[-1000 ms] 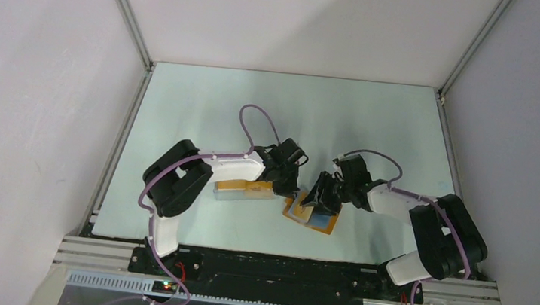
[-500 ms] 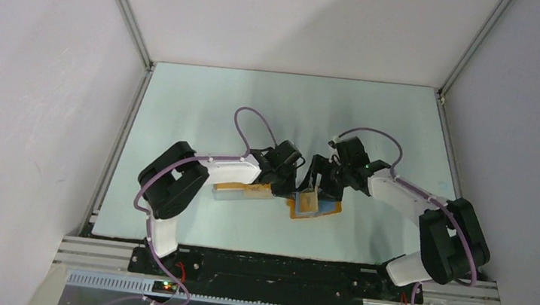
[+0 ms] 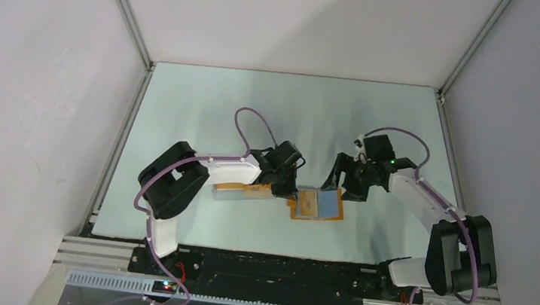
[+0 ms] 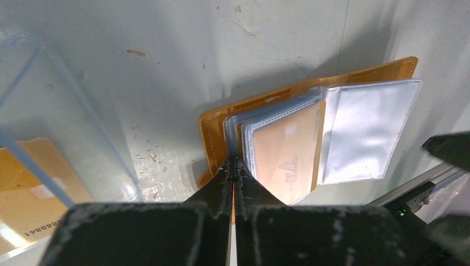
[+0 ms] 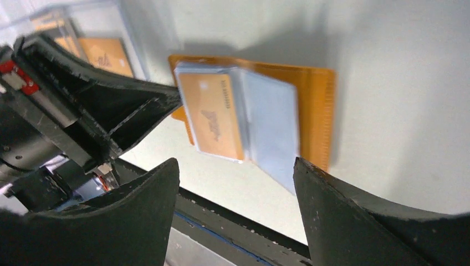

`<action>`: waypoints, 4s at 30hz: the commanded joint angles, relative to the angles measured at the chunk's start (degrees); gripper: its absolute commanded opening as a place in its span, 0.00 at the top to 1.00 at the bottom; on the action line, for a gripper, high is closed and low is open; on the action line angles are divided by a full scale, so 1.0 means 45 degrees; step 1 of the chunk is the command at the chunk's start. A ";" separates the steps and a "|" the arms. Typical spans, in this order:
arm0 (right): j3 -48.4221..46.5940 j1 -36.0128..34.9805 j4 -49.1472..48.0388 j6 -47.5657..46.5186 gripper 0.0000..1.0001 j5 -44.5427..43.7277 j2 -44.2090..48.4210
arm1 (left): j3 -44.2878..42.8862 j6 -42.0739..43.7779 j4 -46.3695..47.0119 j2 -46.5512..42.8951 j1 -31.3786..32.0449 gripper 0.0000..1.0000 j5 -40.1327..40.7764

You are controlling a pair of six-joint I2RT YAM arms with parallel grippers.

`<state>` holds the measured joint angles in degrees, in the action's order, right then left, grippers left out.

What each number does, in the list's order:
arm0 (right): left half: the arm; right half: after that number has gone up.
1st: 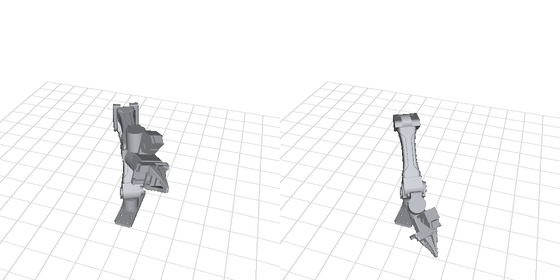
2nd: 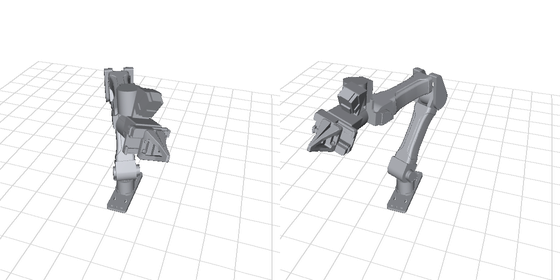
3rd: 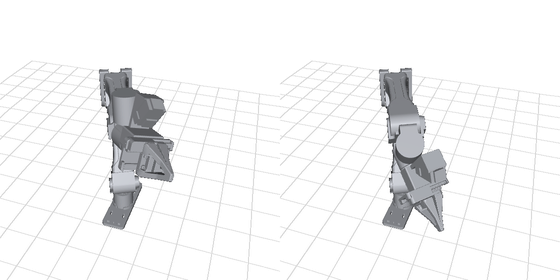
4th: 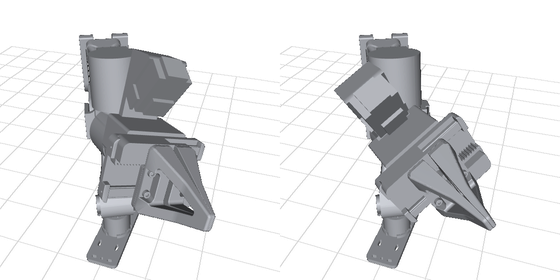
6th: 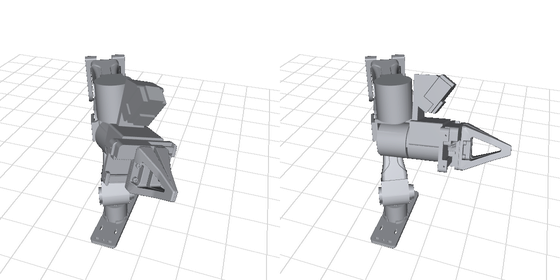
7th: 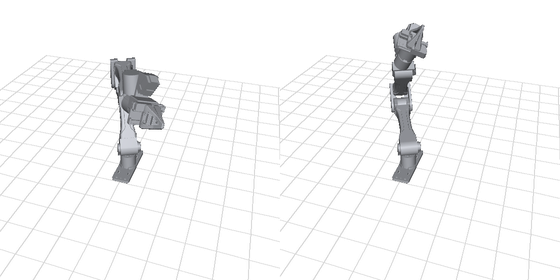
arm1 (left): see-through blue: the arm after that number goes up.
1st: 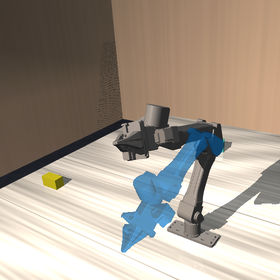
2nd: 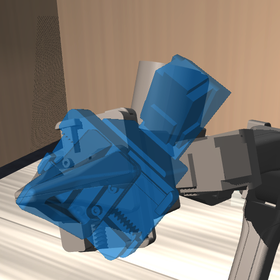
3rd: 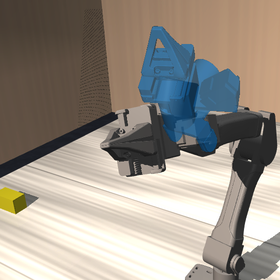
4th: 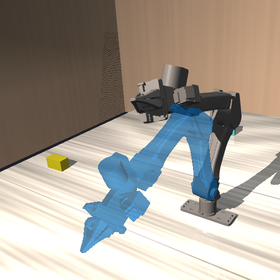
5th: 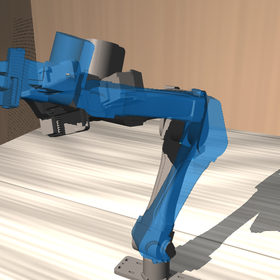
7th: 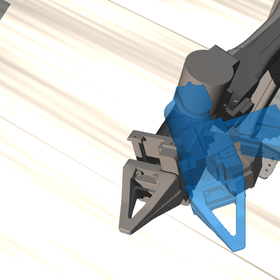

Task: Put the credit cards into the card holder
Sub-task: Insert the credit card into the card holder, then close the card holder at the center of the board.

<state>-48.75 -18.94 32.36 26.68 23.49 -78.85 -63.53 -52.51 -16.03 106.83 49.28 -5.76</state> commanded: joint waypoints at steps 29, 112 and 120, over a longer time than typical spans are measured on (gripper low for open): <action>0.1357 0.0260 -0.3671 0.1239 0.32 0.5535 -0.1274 | 0.0418 0.0583 -0.0949 -0.0124 0.0125 0.94 -0.0333; -0.0709 -0.2605 -0.2328 0.0594 0.66 0.3768 -0.5363 | 0.1333 0.1224 -0.1938 -0.2103 0.0332 1.00 -0.1450; -0.0270 -0.2532 -0.2963 0.0917 0.73 0.4427 -0.5283 | 0.0934 0.0838 -0.1804 -0.1756 0.0573 1.00 -0.1159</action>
<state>-50.98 -29.85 21.08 30.46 43.31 -101.73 -57.10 -46.61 -26.06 98.72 51.40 -12.97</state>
